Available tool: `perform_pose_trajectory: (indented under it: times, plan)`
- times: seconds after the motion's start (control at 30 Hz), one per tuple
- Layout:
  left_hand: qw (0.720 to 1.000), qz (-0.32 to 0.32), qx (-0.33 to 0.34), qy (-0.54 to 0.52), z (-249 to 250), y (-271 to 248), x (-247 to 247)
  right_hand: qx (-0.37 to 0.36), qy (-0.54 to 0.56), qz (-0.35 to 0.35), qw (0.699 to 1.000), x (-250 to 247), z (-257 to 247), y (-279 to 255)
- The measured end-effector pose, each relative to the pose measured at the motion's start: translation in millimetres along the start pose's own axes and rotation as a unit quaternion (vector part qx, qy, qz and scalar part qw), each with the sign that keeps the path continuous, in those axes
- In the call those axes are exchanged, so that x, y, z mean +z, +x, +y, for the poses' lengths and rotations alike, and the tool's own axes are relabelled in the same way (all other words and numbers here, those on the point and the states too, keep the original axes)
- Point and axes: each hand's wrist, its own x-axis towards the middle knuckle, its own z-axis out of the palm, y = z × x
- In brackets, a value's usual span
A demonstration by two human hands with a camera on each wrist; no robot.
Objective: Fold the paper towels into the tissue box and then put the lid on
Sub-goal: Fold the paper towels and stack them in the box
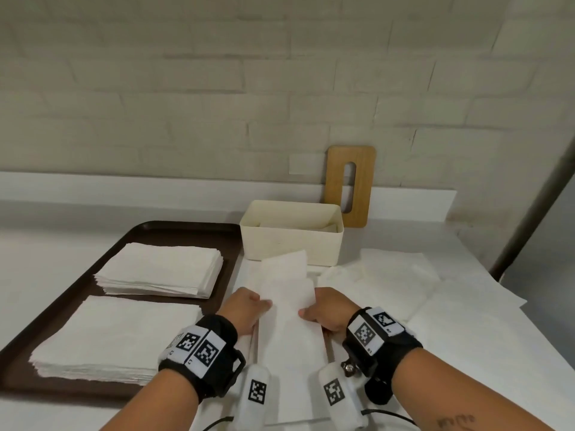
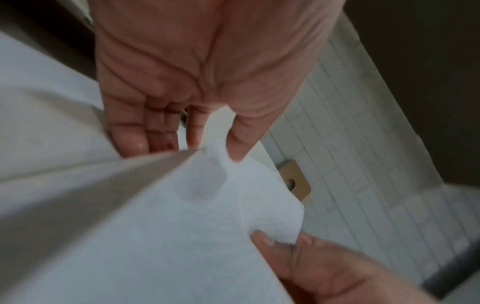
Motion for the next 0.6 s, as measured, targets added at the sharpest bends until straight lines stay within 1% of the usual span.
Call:
perform_pose_trajectory:
  times: [0.07,0.1,0.17,0.23,0.3,0.37,0.4,0.47,0.53,0.6]
  plan:
    - [0.993,0.007,-0.017,-0.115,0.6,2.2,-2.5,-0.021,0.061,-0.002,0.998,-4.2,5.1,-3.0]
    - [0.981,-0.001,-0.031,-0.192,1.3,3.6,-3.2,-0.031,0.072,-0.004,0.997,-6.4,5.7,-4.8]
    - [0.948,-0.015,-0.053,-0.314,2.2,5.6,-2.7,-0.043,0.057,-0.015,0.997,-9.7,7.4,-7.0]
    - [0.929,-0.008,-0.057,-0.366,2.4,9.3,-2.2,-0.043,0.016,-0.025,0.999,-11.9,9.1,-8.5]
    - [0.921,0.007,-0.055,-0.385,4.0,11.4,-1.7,-0.026,-0.003,-0.019,0.999,-14.9,10.8,-9.6]
    - [0.931,0.025,-0.050,-0.361,5.3,11.6,-1.9,-0.023,0.005,0.031,0.999,-20.9,11.3,-12.1]
    - [0.940,0.033,-0.050,-0.337,6.6,10.1,-2.6,-0.040,0.020,0.067,0.997,-24.3,11.9,-11.1]
    - [0.949,0.040,-0.055,-0.308,4.2,12.7,-0.4,-0.075,0.102,0.115,0.985,-30.6,10.0,-8.6]
    - [0.947,0.022,-0.057,-0.317,2.6,11.5,3.8,-0.091,0.169,0.128,0.973,-32.1,4.9,-4.7]
    - [0.944,0.007,-0.053,-0.325,1.5,11.4,8.4,-0.090,0.186,0.118,0.971,-27.7,-1.0,0.3]
